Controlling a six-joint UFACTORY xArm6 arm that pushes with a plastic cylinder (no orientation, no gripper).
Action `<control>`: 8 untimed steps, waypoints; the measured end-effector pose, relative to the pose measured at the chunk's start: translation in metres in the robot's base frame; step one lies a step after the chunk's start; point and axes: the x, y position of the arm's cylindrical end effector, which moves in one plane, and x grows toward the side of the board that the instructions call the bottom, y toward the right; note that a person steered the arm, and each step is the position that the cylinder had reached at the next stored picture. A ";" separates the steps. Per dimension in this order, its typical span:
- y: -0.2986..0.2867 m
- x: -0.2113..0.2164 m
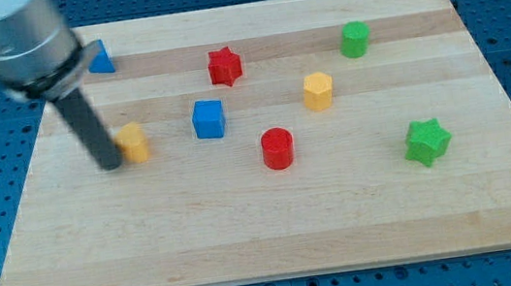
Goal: Slightly push the blue triangle to the left of the board
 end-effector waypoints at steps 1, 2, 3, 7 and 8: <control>0.061 -0.035; 0.064 -0.035; 0.049 -0.032; -0.115 -0.134; -0.115 -0.239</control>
